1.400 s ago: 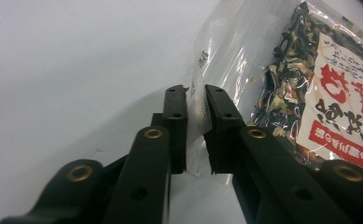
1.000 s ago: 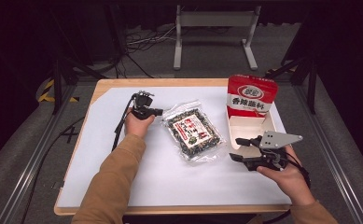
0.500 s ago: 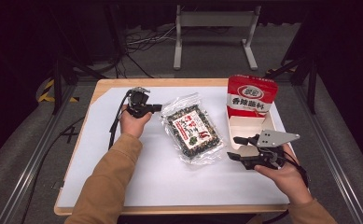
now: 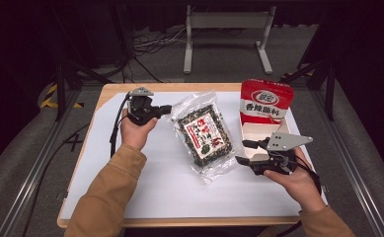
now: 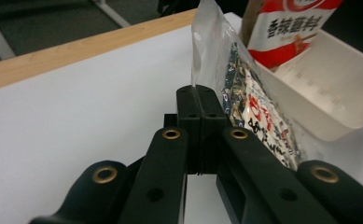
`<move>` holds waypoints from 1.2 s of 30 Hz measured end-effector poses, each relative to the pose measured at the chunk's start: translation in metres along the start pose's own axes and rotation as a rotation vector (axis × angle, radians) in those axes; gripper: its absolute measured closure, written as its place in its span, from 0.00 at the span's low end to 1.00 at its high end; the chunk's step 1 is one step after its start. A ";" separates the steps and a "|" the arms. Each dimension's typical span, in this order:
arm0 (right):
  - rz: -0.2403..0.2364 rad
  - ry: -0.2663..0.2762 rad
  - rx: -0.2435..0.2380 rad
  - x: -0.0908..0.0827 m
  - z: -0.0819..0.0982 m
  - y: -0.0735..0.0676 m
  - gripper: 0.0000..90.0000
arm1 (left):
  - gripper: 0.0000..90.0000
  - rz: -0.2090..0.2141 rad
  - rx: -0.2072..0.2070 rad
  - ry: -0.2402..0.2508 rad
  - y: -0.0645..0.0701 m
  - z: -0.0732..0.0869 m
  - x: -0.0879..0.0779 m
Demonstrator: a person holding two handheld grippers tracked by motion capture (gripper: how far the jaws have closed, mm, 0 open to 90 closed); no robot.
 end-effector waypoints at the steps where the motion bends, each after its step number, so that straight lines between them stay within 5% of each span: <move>1: -0.001 -0.002 0.000 0.001 -0.001 0.000 0.46 | 1.00 0.007 0.005 0.008 0.003 -0.001 -0.003; 16: 0.028 -0.008 -0.008 0.005 -0.010 0.004 0.46 | 1.00 0.096 0.112 0.132 0.053 -0.020 -0.047; 24: 0.026 -0.014 -0.017 0.009 -0.013 0.001 0.46 | 1.00 0.147 0.243 0.204 0.099 -0.021 -0.068; 36: 0.048 -0.029 -0.007 0.010 -0.020 0.007 0.43 | 1.00 0.174 0.289 0.218 0.118 -0.023 -0.079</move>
Point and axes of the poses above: each handheld gripper's, and its own axes: x roughly forward along the jaws, z roughly out of its underside, y roughly to its right, the point moved 9 cm from there along x, roughly forward along the jaws, and after that the axes turned 7 degrees about z, right-handed, at the moved point
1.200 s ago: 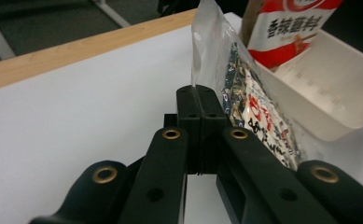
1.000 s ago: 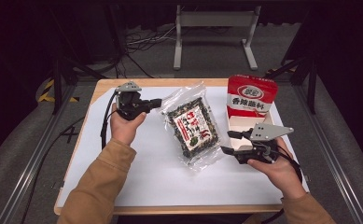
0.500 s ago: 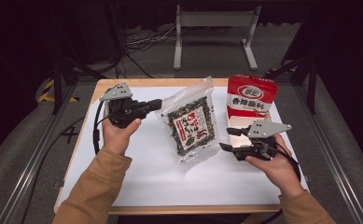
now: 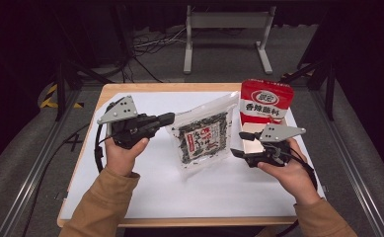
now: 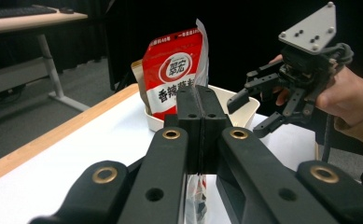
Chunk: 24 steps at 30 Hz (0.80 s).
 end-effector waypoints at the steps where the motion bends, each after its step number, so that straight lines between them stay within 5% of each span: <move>1: 0.000 -0.001 -0.001 0.000 -0.001 0.001 0.42 | 1.00 0.005 0.007 0.000 0.002 -0.001 -0.001; 15: -0.033 -0.006 -0.003 0.013 -0.026 0.013 0.38 | 1.00 0.043 0.058 0.014 0.018 -0.007 -0.002; 24: -0.096 0.004 -0.023 0.021 -0.038 0.006 0.37 | 1.00 0.066 0.068 0.021 0.025 -0.010 -0.004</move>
Point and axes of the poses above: each handheld gripper's, and its own axes: x roughly forward along the jaws, z roughly out of its underside, y roughly to its right, the point moved 9 cm from there along x, roughly forward along the jaws, and after that the axes turned 7 degrees about z, right-handed, at the moved point
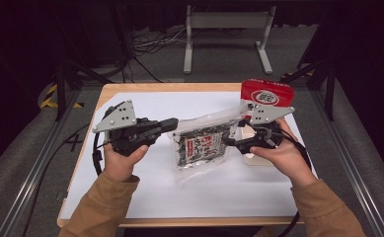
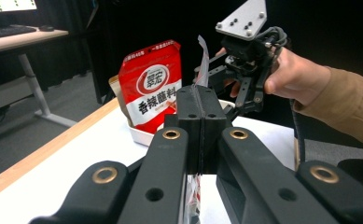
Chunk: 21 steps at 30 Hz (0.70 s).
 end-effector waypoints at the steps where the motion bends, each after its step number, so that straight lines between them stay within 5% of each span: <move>1: -0.006 0.000 -0.001 0.001 -0.001 -0.001 0.37 | 1.00 0.003 0.008 0.000 0.000 0.000 0.000; 16: -0.133 0.016 -0.025 0.015 -0.011 -0.016 0.45 | 1.00 0.017 0.002 0.007 0.002 0.000 0.000; 21: -0.177 0.008 -0.042 0.012 -0.010 -0.019 0.59 | 1.00 0.015 -0.005 0.013 -0.001 0.002 0.000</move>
Point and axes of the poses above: each handheld gripper's, and its own axes: x roughly forward along the jaws, z roughly out of its underside, y roughly to its right, the point moved 9 cm from there along x, roughly forward along the jaws, and after that the axes turned 7 degrees about z, right-handed, at the moved point
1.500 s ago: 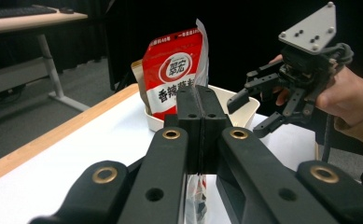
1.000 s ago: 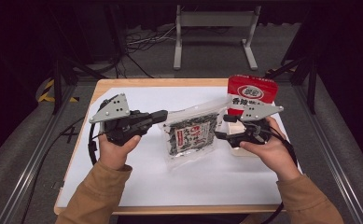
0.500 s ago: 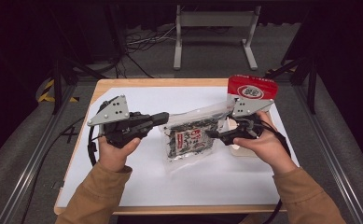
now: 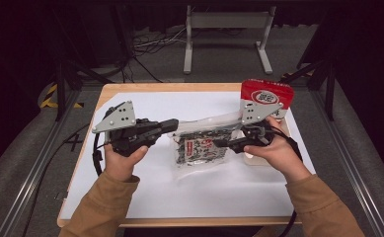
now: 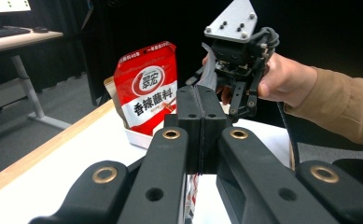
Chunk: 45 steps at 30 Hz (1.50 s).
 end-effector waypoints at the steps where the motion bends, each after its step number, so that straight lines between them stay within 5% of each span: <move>1: -0.007 -0.006 -0.011 -0.001 0.001 0.000 0.63 | 1.00 0.001 -0.003 0.001 -0.001 0.000 0.000; 4: -0.041 -0.010 -0.025 -0.003 0.002 -0.003 0.73 | 1.00 0.001 -0.005 0.004 -0.001 0.000 -0.001; 16: -0.071 -0.020 -0.092 -0.006 0.002 -0.007 0.80 | 1.00 0.006 -0.019 0.018 -0.003 0.001 -0.001; 29: -0.117 -0.024 -0.093 -0.013 -0.005 -0.017 0.84 | 0.99 0.001 -0.057 0.051 -0.010 0.000 -0.007; 38: -0.118 -0.032 -0.064 -0.022 -0.009 -0.018 0.84 | 0.69 -0.028 -0.068 0.009 -0.017 0.006 -0.005; 45: -0.085 -0.053 -0.053 -0.037 -0.012 -0.012 0.84 | 0.57 -0.067 -0.076 -0.030 -0.022 0.016 -0.009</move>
Point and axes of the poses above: each handheld gripper's, and its own axes: x roughly forward along the jaws, z roughly out of its underside, y roughly to its right, the point moved 9 cm from there along x, roughly forward along the jaws, and after that the axes turned 7 degrees about z, right-handed, at the moved point
